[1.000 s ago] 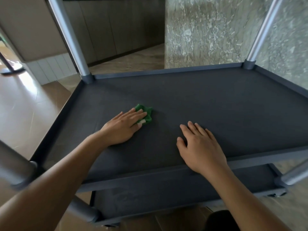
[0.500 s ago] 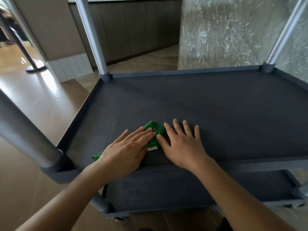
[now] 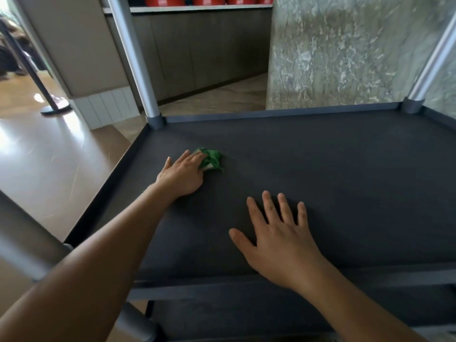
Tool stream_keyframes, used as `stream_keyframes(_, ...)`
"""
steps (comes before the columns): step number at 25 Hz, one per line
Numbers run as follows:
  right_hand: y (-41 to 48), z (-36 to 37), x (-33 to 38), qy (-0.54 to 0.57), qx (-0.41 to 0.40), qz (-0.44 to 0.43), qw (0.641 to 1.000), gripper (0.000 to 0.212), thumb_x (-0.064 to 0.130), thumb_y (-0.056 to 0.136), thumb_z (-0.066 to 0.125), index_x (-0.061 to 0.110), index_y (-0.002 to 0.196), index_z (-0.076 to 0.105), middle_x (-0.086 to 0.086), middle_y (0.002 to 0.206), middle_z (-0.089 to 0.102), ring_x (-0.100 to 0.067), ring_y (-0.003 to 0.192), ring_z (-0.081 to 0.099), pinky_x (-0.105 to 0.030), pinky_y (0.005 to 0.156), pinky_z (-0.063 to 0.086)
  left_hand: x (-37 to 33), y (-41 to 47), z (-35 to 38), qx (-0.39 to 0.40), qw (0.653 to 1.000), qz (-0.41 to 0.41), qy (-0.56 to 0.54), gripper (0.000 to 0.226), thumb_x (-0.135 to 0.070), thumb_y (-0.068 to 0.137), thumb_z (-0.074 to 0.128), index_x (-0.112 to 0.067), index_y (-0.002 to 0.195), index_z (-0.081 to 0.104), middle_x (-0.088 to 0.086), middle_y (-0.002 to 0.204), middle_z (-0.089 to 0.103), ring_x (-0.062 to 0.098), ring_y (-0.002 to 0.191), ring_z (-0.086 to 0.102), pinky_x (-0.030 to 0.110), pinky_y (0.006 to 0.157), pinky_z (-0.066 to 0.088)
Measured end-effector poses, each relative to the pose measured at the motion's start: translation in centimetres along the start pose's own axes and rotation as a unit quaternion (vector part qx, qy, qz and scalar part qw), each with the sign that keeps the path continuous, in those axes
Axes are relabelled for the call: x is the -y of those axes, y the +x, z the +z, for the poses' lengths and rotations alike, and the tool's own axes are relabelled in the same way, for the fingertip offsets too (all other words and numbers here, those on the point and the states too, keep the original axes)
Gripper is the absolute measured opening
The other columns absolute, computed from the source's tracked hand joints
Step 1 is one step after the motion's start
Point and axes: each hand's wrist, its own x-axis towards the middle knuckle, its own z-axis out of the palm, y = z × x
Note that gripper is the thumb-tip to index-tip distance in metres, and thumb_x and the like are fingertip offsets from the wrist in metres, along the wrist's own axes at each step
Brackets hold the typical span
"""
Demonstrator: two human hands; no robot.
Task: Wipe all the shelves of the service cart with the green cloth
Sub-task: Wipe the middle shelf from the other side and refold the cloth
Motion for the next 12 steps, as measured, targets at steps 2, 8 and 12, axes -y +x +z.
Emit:
stream_keyframes(2,0.1,0.0,0.0,-0.004,0.003,-0.002,1.000,0.085,0.073,0.079,-0.003,0.026,0.149,-0.013,-0.007,0.156,-0.021,-0.030,0.141,-0.025,-0.057,0.110,-0.018,0.0,2.0,-0.2,0.006,1.000,-0.013,-0.004,0.053,-0.027,0.101,0.028,-0.028,0.152,0.015,-0.008,0.160,0.010,0.011,0.147,0.000,0.045,0.118,-0.003)
stream_keyframes(8,0.4,0.1,-0.1,-0.001,-0.002,0.000,1.000,0.083,0.074,0.083,0.003,0.026,0.150,-0.007,-0.007,0.158,-0.016,-0.030,0.143,-0.020,-0.057,0.110,-0.015,-0.5,1.9,-0.7,0.030,0.999,0.032,0.007,0.052,-0.029,0.103,0.028,-0.030,0.153,0.014,-0.007,0.161,0.007,0.011,0.147,0.002,0.040,0.118,0.002)
stream_keyframes(12,0.5,0.1,-0.3,-0.002,-0.006,0.001,1.000,0.087,0.076,0.079,0.002,0.027,0.150,-0.005,-0.006,0.159,-0.012,-0.030,0.144,-0.017,-0.057,0.111,-0.012,-2.9,-4.5,-0.3,0.062,0.990,0.129,-0.003,0.052,-0.029,0.103,0.030,-0.032,0.152,0.012,-0.014,0.160,0.005,0.004,0.145,-0.003,0.032,0.117,-0.002)
